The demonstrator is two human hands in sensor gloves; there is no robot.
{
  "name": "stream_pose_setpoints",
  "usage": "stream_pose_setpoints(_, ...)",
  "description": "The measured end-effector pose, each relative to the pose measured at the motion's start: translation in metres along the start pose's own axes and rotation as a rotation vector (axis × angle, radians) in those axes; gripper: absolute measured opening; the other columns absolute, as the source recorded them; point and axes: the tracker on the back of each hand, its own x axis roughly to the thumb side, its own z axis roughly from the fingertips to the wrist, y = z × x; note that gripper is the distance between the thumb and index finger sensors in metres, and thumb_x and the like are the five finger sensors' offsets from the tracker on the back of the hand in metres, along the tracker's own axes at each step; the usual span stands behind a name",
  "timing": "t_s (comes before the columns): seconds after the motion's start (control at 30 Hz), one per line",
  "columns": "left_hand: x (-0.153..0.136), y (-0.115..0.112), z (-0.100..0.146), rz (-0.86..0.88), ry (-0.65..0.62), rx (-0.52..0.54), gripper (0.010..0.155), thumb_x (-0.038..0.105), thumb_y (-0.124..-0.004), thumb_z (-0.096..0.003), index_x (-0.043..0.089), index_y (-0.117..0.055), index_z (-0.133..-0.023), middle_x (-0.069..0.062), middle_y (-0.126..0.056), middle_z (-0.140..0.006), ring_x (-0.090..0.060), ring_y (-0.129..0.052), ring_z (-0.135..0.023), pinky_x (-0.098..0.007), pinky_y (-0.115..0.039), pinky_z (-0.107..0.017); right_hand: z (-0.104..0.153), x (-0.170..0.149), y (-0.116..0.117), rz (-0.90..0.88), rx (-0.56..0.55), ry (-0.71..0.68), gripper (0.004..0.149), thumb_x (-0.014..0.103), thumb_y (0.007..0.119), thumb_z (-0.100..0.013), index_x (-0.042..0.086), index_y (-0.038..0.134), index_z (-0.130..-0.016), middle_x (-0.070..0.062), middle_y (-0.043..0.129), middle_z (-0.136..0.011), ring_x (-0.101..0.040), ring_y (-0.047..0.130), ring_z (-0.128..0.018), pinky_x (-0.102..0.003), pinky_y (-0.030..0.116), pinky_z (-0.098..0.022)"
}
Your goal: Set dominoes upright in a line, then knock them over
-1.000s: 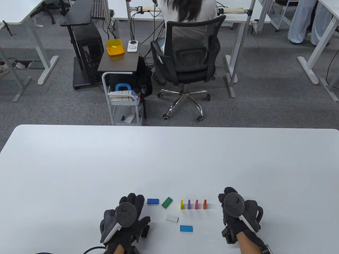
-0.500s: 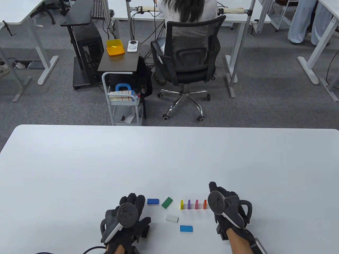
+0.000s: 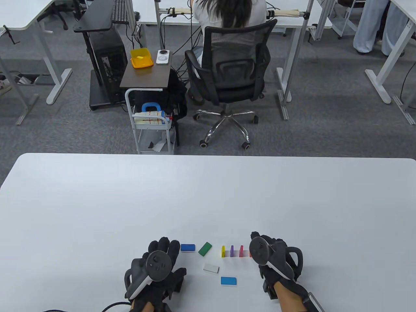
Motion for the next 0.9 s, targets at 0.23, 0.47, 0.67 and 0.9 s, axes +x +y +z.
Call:
stream_pose_setpoints(0.23, -0.0009, 0.0003, -0.0003, 0.015, 0.001, -0.001, 0.081, 0.056, -0.075, -0.0399, 0.035, -0.033, -0.105, -0.008, -0.027, -0.122, -0.046, -0.030, -0.110, -0.064, -0.042, -0.081, 0.0001, 0.0012, 0.0042, 0.007, 0.008, -0.001, 0.064, 0.017, 0.100, -0.033, 0.024, 0.080, -0.093, -0.006, 0.091, -0.085, -0.020, 0.102, -0.060, -0.052, 0.078, -0.064)
stream_pose_setpoints(0.47, -0.0003, -0.0007, -0.0005, 0.011, -0.001, -0.009, 0.080, 0.056, -0.075, -0.0400, 0.035, -0.033, -0.106, -0.008, -0.027, -0.122, -0.046, -0.029, -0.110, -0.064, -0.042, -0.081, 0.0008, -0.0013, 0.0049, -0.002, -0.010, 0.019, 0.063, 0.017, 0.099, -0.034, 0.025, 0.080, -0.093, -0.005, 0.090, -0.086, -0.021, 0.101, -0.062, -0.053, 0.077, -0.064)
stream_pose_setpoints(0.67, -0.0006, -0.0010, -0.0004, 0.013, -0.001, -0.012, 0.080, 0.057, -0.075, -0.0397, 0.036, -0.035, -0.105, -0.008, -0.027, -0.122, -0.046, -0.029, -0.110, -0.064, -0.042, -0.081, 0.0017, -0.0020, 0.0039, -0.013, -0.012, 0.018, 0.063, 0.018, 0.099, -0.034, 0.025, 0.079, -0.094, -0.005, 0.090, -0.087, -0.021, 0.101, -0.063, -0.053, 0.076, -0.065)
stream_pose_setpoints(0.9, -0.0004, -0.0011, -0.0004, 0.013, -0.003, -0.011, 0.079, 0.057, -0.075, -0.0397, 0.036, -0.036, -0.105, -0.008, -0.027, -0.122, -0.046, -0.029, -0.110, -0.064, -0.042, -0.081, 0.0029, -0.0023, 0.0011, 0.005, -0.023, 0.030, 0.068, 0.020, 0.100, -0.033, 0.025, 0.075, -0.097, -0.007, 0.088, -0.090, -0.022, 0.101, -0.064, -0.054, 0.076, -0.065)
